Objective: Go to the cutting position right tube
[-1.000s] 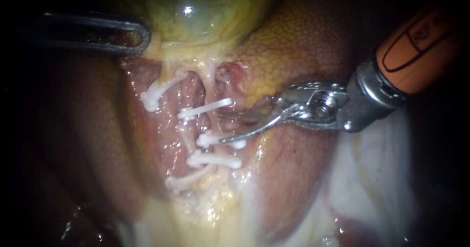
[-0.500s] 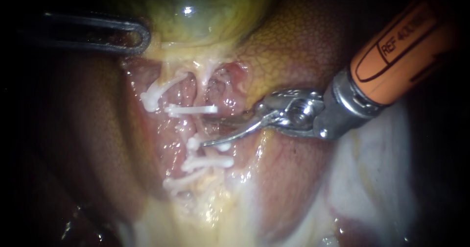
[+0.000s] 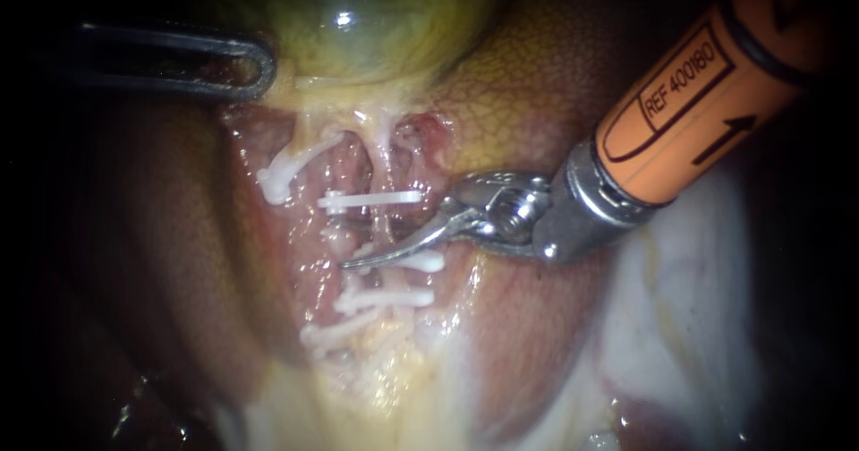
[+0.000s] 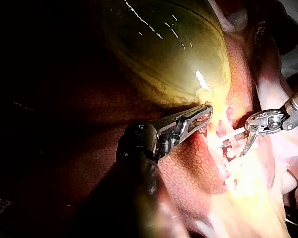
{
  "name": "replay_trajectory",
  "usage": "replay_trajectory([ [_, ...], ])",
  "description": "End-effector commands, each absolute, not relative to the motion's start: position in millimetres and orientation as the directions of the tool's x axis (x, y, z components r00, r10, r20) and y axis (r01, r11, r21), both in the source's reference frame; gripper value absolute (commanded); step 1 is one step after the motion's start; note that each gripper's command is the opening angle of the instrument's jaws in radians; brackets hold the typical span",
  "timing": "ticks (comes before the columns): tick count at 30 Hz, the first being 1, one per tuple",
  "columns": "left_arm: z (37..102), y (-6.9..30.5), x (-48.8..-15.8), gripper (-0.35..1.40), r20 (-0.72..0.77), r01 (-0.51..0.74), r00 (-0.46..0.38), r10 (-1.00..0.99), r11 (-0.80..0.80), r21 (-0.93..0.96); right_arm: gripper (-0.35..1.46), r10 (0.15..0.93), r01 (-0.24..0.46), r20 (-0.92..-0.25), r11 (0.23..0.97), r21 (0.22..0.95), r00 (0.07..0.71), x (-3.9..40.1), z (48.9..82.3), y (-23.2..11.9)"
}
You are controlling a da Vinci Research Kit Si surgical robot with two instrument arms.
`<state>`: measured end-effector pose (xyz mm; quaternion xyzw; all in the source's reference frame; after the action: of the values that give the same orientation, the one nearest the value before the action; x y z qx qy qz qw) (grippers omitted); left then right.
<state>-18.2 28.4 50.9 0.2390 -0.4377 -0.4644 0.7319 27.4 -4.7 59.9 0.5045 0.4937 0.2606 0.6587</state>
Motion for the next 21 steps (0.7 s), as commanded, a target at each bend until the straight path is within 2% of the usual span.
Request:
replay_trajectory([
  [1, 50.9, 28.4, -18.2, -0.35, 0.419, 0.471, 0.186, -0.889, 0.454, 0.756, 1.11, 0.846, 0.160, -0.390, 0.355, 0.921, 0.364, 27.6, 59.9, -4.7],
  [6, 50.9, 28.4, -18.2, -0.35, 0.419, 0.471, 0.185, -0.889, 0.454, 0.756, 1.11, 0.824, 0.212, -0.477, 0.429, 0.878, 0.307, 28.2, 60.3, -4.3],
  [10, 50.9, 28.4, -18.3, -0.35, 0.419, 0.471, 0.185, -0.889, 0.454, 0.756, 1.04, 0.793, 0.240, -0.540, 0.487, 0.840, 0.282, 28.8, 60.9, -4.2],
  [15, 50.9, 28.4, -18.3, -0.35, 0.419, 0.471, 0.185, -0.889, 0.454, 0.756, 0.83, 0.743, 0.286, -0.614, 0.548, 0.786, 0.266, 29.2, 61.3, -4.4],
  [21, 50.9, 28.5, -18.3, -0.35, 0.419, 0.471, 0.185, -0.889, 0.454, 0.756, 0.76, 0.718, 0.349, -0.661, 0.576, 0.739, 0.216, 29.2, 60.4, -4.5],
])
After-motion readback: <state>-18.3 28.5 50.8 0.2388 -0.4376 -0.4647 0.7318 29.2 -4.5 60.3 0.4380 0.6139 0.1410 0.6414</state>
